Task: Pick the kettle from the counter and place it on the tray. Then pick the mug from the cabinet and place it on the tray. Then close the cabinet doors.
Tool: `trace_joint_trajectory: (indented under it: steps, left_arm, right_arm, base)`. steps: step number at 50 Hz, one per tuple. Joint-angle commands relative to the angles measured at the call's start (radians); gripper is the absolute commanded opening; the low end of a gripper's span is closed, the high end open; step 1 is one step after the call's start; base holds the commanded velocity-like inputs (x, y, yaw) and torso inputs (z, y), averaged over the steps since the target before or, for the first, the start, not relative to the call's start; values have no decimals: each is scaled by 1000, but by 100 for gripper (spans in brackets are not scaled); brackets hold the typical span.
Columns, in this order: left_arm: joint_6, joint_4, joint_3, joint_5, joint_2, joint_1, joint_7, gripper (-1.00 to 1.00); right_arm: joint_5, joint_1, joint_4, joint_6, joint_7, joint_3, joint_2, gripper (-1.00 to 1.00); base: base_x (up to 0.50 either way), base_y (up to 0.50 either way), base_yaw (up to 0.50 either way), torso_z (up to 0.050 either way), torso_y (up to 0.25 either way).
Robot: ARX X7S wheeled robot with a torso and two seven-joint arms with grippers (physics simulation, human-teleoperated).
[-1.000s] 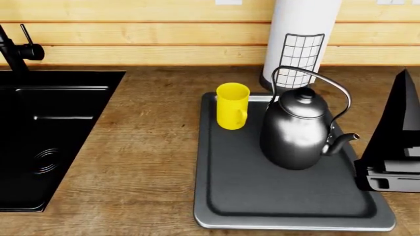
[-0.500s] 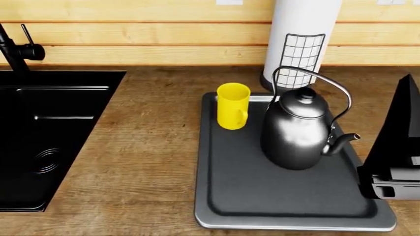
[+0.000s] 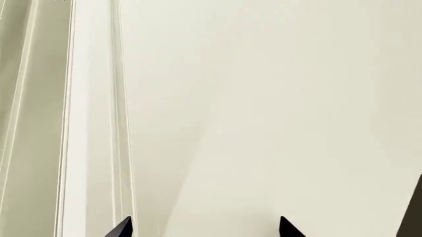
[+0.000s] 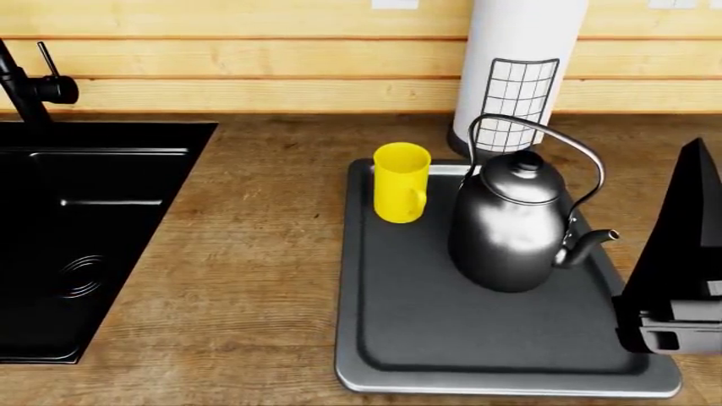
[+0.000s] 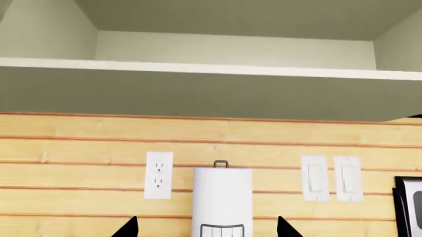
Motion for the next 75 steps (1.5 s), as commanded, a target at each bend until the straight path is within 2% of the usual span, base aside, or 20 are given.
trace_joint_trajectory:
  steps: [1,12,23,27,37,45,75]
  left_arm:
    - [44,-61,189,-274,38,63,47,100]
    - [121,-40,342,-421,38,80,7,100]
    - [73,-83,438,-539,39,101,-37,100]
    - [104,-150,537,-596,41,92,-52,100]
    - [251,-311,950,-947,42,21,-125,100]
    - [271,-289,1116,-1052,42,21,-130,100]
    - [279,-286,1165,-1016,42,148,-147,100]
  right_arm:
    - [21,-17,-3,0,1,24,0,100]
    - [35,-31,-3,0,1,37,-3,100]
    - [48,-42,-3,0,1,45,-8,100]
    - [43,-38,-3,0,1,32,-10,100]
    - [24,-31,-3,0,1,5,-19,100]
    - [24,-35,-3,0,1,6,-24,100]
    - [8,-48,-3,0,1,-13,-32,100]
  base:
    - [0,0,0,0,0]
    - [0,0,0,0,0]
    - [0,0,0,0,0]
    - [0,0,0,0,0]
    - [0,0,0,0,0]
    - [0,0,0,0,0]
    - [4,1,1,0,0]
